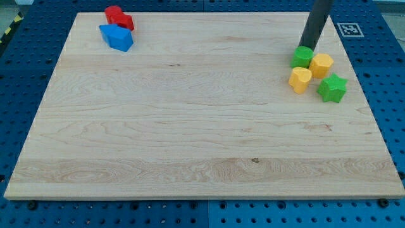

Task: Move your arm towards the top center

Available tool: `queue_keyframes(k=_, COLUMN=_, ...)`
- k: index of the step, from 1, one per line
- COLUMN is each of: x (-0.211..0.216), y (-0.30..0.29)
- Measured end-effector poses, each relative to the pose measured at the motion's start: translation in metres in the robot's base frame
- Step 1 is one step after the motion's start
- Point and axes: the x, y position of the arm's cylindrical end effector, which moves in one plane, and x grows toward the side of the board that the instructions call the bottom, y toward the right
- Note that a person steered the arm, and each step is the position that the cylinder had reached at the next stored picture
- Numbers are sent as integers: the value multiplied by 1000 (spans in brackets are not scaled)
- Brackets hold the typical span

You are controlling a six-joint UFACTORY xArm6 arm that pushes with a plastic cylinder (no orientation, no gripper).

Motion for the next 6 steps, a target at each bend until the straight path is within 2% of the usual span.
queue_keyframes(k=2, x=12, y=-26)
queue_keyframes(k=3, x=0, y=-54)
queue_keyframes(k=6, x=-103, y=-184)
